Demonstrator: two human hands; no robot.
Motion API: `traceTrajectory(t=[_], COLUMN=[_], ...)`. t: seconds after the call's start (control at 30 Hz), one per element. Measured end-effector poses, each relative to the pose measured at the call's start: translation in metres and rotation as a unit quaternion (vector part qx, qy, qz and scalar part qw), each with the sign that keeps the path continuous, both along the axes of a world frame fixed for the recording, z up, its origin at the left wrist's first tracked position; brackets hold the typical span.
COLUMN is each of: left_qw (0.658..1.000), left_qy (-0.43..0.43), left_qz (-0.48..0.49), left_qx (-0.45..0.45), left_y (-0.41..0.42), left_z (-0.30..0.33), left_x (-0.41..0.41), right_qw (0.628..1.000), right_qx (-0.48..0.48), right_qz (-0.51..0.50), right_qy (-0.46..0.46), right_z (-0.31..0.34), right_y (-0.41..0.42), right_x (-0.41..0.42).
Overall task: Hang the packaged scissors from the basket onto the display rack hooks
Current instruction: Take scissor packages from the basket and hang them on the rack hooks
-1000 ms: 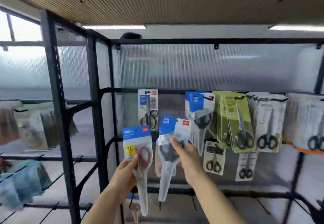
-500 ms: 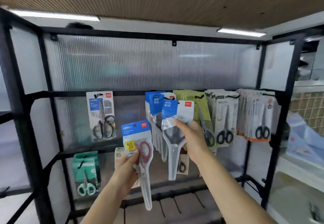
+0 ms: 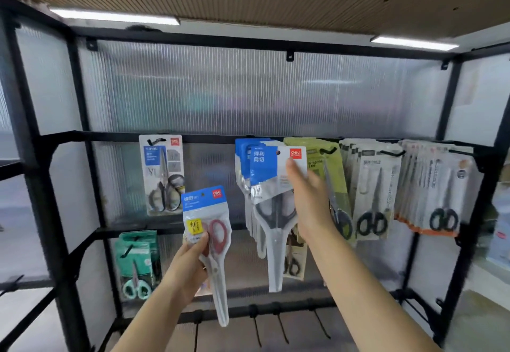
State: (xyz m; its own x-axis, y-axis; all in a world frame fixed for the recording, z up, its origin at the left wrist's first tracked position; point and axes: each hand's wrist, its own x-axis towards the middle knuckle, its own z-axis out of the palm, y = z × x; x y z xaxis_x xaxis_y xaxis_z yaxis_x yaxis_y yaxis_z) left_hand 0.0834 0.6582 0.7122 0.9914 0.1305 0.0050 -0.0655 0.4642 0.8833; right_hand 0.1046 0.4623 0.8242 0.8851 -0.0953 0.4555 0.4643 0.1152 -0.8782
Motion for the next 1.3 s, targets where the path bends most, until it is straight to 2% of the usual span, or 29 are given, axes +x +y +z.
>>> traceTrajectory(t=[0.1, 0.27, 0.5, 0.77, 0.93, 1.07, 1.2, 1.3], left_qw=[1.000, 0.999, 0.999, 0.998, 0.997, 0.997, 0.998, 0.998], left_qy=[0.013, 0.024, 0.016, 0.028, 0.024, 0.012, 0.009, 0.014], left_qz=[0.026, 0.030, 0.031, 0.057, 0.064, 0.058, 0.052, 0.034], left_qx=[0.002, -0.002, 0.023, 0.022, 0.041, 0.046, 0.044, 0.048], left_y=[0.000, 0.000, 0.007, 0.024, 0.036, 0.046, 0.058, 0.067], left_z=[-0.004, -0.007, -0.011, -0.014, -0.016, -0.020, -0.027, -0.037], left_x=[0.005, 0.009, 0.010, -0.004, -0.020, -0.034, -0.046, -0.056], right_qw=[0.999, 0.999, 0.998, 0.988, 0.984, 0.979, 0.962, 0.938], right_qx=[0.012, -0.001, -0.026, -0.062, -0.022, -0.026, -0.090, -0.128], right_qz=[-0.036, -0.046, -0.038, -0.139, -0.178, -0.201, -0.246, -0.273], right_qy=[0.017, 0.000, 0.041, 0.005, 0.003, -0.035, -0.077, -0.169], right_z=[0.003, 0.004, 0.004, 0.001, -0.005, -0.014, -0.026, -0.041], right_y=[-0.003, 0.000, 0.009, 0.026, 0.040, 0.048, 0.060, 0.074], right_x=[0.006, 0.009, 0.028, 0.053, 0.053, 0.047, 0.028, -0.001])
